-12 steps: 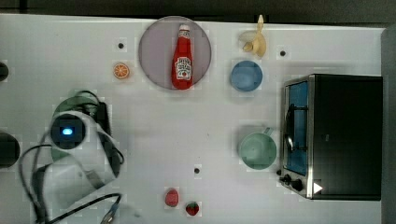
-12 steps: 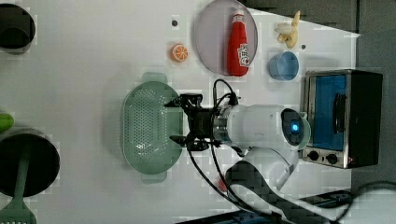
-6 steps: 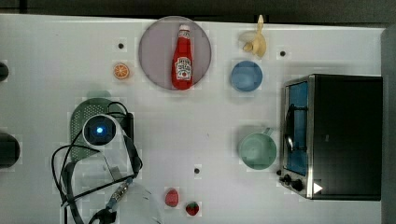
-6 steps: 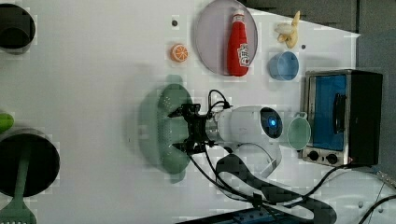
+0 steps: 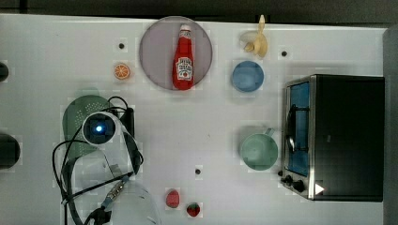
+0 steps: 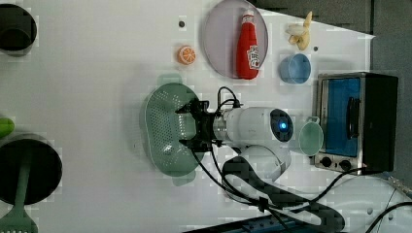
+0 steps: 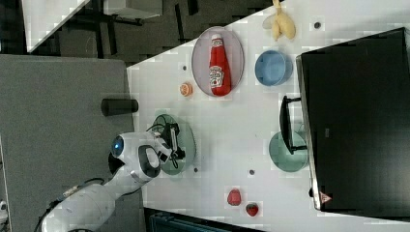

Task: Drag strainer left to right.

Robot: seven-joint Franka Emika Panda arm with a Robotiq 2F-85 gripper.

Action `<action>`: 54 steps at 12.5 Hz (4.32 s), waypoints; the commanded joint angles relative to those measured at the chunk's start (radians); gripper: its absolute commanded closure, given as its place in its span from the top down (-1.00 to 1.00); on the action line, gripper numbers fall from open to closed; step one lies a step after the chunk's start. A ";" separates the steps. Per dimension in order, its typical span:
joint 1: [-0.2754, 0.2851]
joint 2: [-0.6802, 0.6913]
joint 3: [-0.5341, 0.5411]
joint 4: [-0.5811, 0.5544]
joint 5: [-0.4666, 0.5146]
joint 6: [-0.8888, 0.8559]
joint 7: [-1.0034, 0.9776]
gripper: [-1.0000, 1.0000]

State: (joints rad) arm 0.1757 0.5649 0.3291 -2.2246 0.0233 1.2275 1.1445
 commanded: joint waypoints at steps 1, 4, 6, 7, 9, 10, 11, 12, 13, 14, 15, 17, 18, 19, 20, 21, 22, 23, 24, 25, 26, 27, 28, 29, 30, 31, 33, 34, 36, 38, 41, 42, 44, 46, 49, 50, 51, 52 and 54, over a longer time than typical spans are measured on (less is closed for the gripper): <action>-0.004 -0.036 -0.049 -0.022 0.000 0.007 0.030 1.00; -0.005 -0.047 -0.095 -0.025 0.000 0.005 0.030 1.00; -0.007 -0.057 -0.122 -0.034 0.000 0.004 0.021 1.00; -0.008 -0.063 -0.136 -0.040 0.000 0.004 0.011 1.00; -0.014 -0.073 -0.162 -0.056 0.000 0.001 -0.033 1.00; -0.020 -0.080 -0.174 -0.066 0.000 -0.001 -0.061 1.00; -0.026 -0.089 -0.186 -0.078 0.000 -0.003 -0.086 1.00; -0.033 -0.098 -0.197 -0.092 0.000 -0.007 -0.099 1.00; -0.039 -0.106 -0.211 -0.106 0.000 -0.008 -0.100 1.00; -0.045 -0.114 -0.224 -0.118 -0.001 -0.007 -0.108 1.00; -0.049 -0.121 -0.237 -0.132 -0.001 -0.007 -0.127 1.00; -0.055 -0.138 -0.270 -0.155 -0.001 -0.007 -0.180 1.00; -0.058 -0.144 -0.289 -0.165 -0.001 -0.007 -0.210 1.00; -0.059 -0.148 -0.311 -0.173 -0.001 -0.008 -0.230 1.00; -0.059 -0.151 -0.335 -0.181 -0.001 -0.007 -0.249 1.00; -0.060 -0.151 -0.359 -0.184 -0.001 -0.007 -0.268 1.00; -0.060 -0.151 -0.383 -0.184 -0.001 -0.007 -0.283 1.00; -0.060 -0.152 -0.408 -0.185 -0.001 -0.007 -0.302 1.00; -0.060 -0.152 -0.431 -0.186 -0.001 -0.008 -0.333 1.00; -0.061 -0.151 -0.456 -0.190 -0.001 -0.007 -0.367 1.00; -0.061 -0.151 -0.480 -0.191 -0.001 -0.008 -0.402 1.00; -0.062 -0.151 -0.505 -0.191 -0.001 -0.007 -0.426 1.00; -0.062 -0.152 -0.528 -0.191 -0.001 -0.006 -0.450 1.00; -0.062 -0.151 -0.549 -0.191 -0.001 -0.006 -0.470 1.00; -0.063 -0.151 -0.569 -0.190 -0.002 -0.004 -0.484 1.00; -0.063 -0.151 -0.586 -0.189 -0.002 -0.004 -0.497 1.00; -0.063 -0.153 -0.597 -0.184 -0.005 -0.003 -0.518 1.00; -0.064 -0.159 -0.600 -0.181 -0.005 -0.006 -0.520 1.00; -0.063 -0.198 -0.567 -0.178 -0.009 -0.024 -0.602 1.00; -0.063 -0.291 -0.526 -0.177 -0.010 -0.088 -0.720 1.00; -0.063 -0.473 -0.507 -0.145 -0.009 -0.331 -0.881 1.00; -0.063 -0.533 -0.505 -0.117 -0.009 -0.451 -0.925 1.00; -0.063 -0.650 -0.508 -0.035 -0.010 -0.679 -1.034 1.00; -0.064 -0.751 -0.512 0.058 -0.012 -0.845 -1.138 1.00; -0.064 -0.853 -0.510 0.179 -0.028 -1.080 -1.139 1.00; -0.064 -0.875 -0.510 0.212 -0.040 -1.144 -1.139 1.00; -0.064 -0.888 -0.511 0.235 -0.058 -1.171 -1.139 1.00; -0.064 -0.895 -0.511 0.245 -0.078 -1.171 -1.139 1.00; -0.064 -0.897 -0.510 0.245 -0.099 -1.172 -1.139 1.00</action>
State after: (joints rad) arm 0.1307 -0.3926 -0.1659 -1.9590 -0.0882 0.0786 0.0696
